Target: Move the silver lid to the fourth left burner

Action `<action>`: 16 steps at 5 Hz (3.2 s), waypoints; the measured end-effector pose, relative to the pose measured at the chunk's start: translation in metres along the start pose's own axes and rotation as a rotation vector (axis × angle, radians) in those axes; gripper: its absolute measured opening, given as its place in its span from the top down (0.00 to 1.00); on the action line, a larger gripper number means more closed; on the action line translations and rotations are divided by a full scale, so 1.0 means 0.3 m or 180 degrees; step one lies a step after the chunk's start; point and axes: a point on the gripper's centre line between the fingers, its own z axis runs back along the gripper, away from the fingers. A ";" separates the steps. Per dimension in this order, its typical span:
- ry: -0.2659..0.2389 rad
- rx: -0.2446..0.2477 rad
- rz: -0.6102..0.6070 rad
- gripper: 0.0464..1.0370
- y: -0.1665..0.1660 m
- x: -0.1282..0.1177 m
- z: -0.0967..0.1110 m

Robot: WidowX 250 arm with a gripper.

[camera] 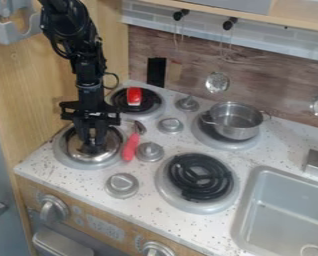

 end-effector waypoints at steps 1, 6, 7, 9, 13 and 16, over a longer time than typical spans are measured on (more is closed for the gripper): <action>0.0024 -0.0001 0.0000 0.32 0.003 0.006 -0.005; -0.0177 -0.0166 -0.0058 0.81 -0.075 0.031 0.073; -0.0511 -0.0248 -0.0308 0.81 -0.190 0.069 0.216; -0.0436 -0.0357 -0.1035 0.81 -0.447 0.033 0.215; 0.0145 -0.0234 -0.1733 0.81 -0.650 -0.063 -0.004; -0.0049 -0.0165 -0.1588 0.14 -0.666 -0.093 0.136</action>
